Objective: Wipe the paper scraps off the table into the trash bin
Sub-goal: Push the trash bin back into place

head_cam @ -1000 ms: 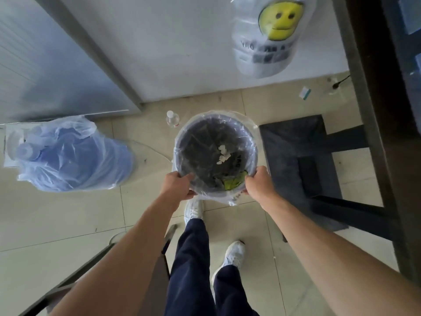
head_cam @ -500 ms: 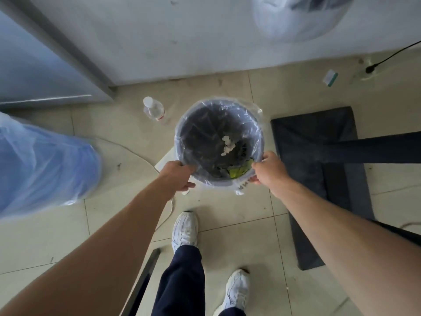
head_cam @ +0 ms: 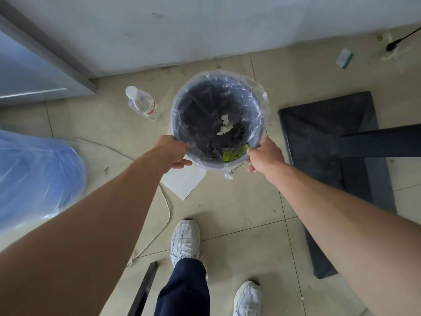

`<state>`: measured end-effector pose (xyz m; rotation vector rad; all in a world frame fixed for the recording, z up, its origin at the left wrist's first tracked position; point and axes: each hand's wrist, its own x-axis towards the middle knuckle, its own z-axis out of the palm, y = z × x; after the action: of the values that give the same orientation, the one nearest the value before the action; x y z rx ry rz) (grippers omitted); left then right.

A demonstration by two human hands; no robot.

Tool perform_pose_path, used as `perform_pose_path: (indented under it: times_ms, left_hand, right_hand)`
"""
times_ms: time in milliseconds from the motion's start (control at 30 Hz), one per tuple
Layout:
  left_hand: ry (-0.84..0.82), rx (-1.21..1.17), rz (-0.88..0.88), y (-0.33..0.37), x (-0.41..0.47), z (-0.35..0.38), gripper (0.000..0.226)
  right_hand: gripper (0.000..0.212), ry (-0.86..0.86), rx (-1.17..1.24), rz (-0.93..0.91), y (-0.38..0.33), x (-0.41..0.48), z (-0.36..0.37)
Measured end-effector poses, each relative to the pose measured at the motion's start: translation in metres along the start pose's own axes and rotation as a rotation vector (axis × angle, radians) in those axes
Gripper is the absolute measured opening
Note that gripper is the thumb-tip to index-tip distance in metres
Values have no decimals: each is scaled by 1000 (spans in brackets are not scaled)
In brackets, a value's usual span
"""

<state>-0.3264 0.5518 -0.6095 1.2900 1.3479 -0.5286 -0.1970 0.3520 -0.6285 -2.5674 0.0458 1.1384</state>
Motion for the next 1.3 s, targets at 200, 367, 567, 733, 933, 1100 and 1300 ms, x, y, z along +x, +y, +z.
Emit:
perform_pose_path:
  times_ms: [200,367,567,733,933,1100,1300]
  left_hand:
    - [11,-6,-17,-3,6,1,29]
    - [50,92,-17,3,0,0,36]
    - [43,164,-29,20,-37,-5,32]
    - [85,242,58,56,-87,-11,30]
    - [35,298,242,112,-179,-3,33]
    - [53,348,311,128,-277,-16,38]
    - [54,228,335,149,-396,-46,28]
  right_hand:
    - [17,5,-1,-12,-3,7,5]
    - [21,-47,-76,11,-10,3,-1]
    - [44,-137,-212,1,-28,-34,-25]
    - [46,-168,-259,-70,-56,-78,-63]
    - [50,-186,-289,-187,-81,-151,-120]
    - [54,-157,-312,-270,-80,-243,-175]
    - [53,-85,-284,-307,-77,-346,-253]
